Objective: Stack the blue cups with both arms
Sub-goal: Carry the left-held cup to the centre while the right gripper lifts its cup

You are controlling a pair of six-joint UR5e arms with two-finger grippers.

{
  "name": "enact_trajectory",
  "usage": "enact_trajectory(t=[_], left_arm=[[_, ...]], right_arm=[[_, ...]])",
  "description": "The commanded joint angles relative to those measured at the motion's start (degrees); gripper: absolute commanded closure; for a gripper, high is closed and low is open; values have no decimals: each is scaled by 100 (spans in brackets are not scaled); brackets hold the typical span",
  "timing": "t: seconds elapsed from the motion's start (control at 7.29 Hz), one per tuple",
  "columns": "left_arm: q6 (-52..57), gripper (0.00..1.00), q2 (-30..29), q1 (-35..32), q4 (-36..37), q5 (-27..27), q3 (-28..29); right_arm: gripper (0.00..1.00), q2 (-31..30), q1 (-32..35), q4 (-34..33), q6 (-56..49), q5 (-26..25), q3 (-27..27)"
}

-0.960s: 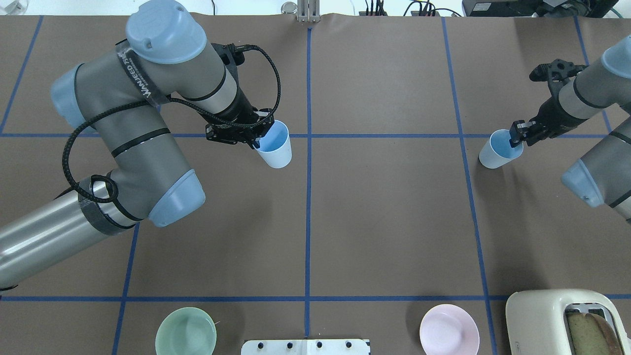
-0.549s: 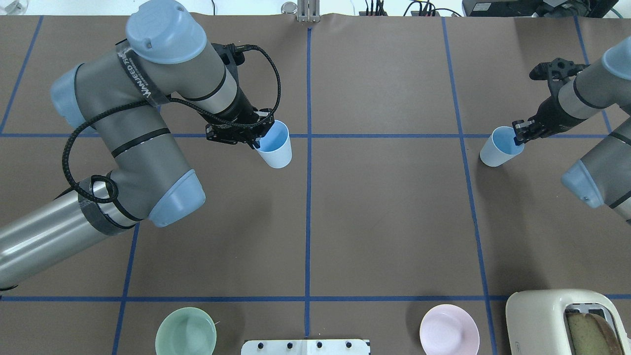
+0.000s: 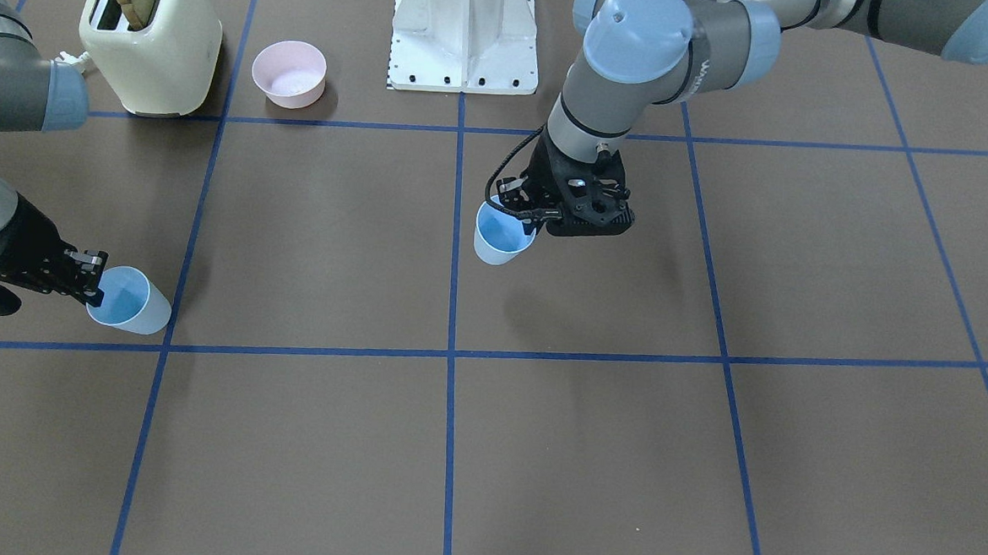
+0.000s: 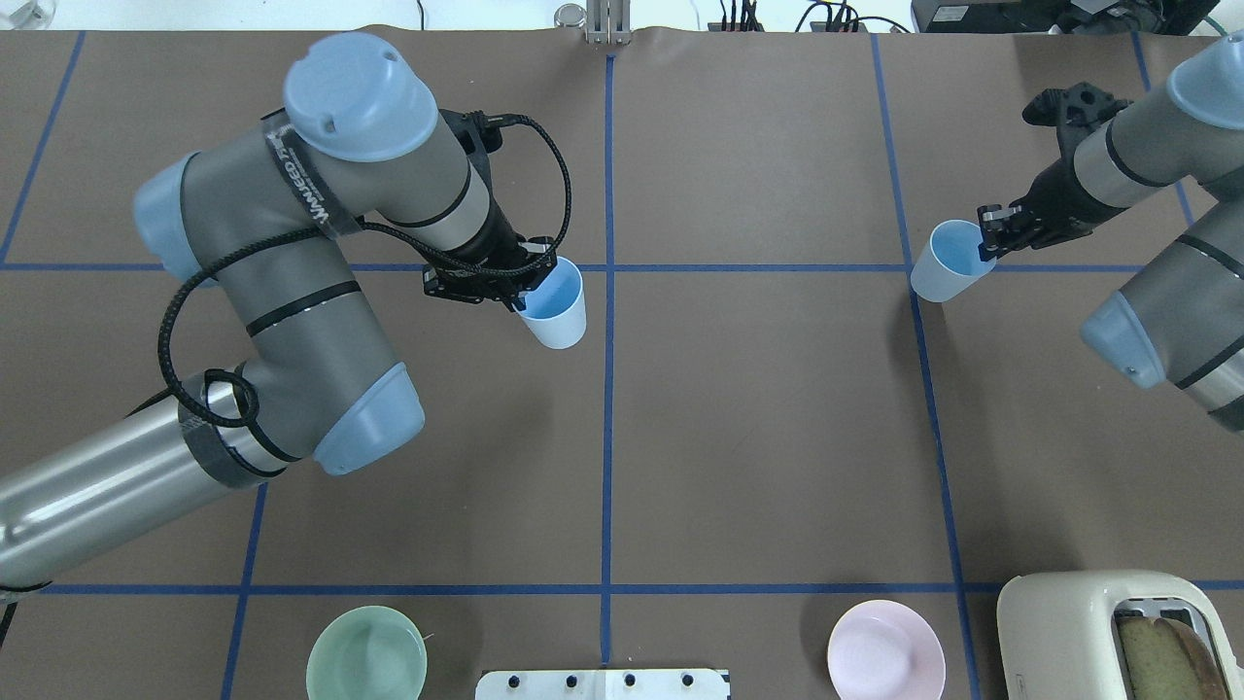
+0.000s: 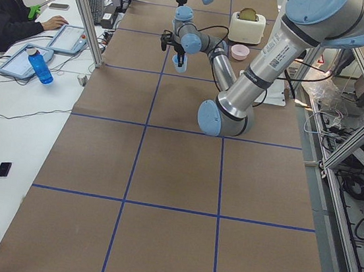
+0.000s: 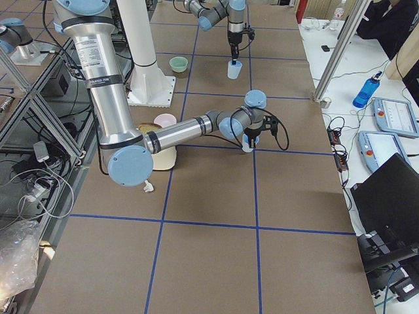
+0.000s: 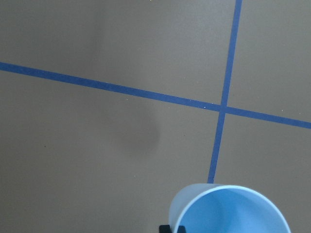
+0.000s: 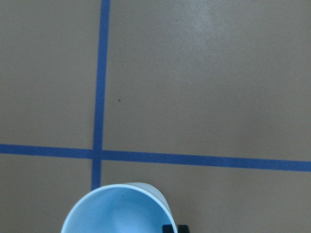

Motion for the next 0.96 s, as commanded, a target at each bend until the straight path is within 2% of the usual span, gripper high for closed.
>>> enact_trajectory(t=[0.0, 0.27, 0.41, 0.82], left_arm=[[-61, 100, -52, 350, -9, 374, 141], [-218, 100, -52, 648, -53, 664, 185], [-323, 100, -87, 763, -114, 727, 299], [-359, 100, -237, 887, -158, 868, 502]], right_arm=[[100, 461, 1, -197, 634, 234, 132], [100, 901, -43, -959, 819, 208, 386], [100, 1059, -69, -1119, 924, 173, 388], [100, 1201, -139, -1130, 1101, 164, 370]])
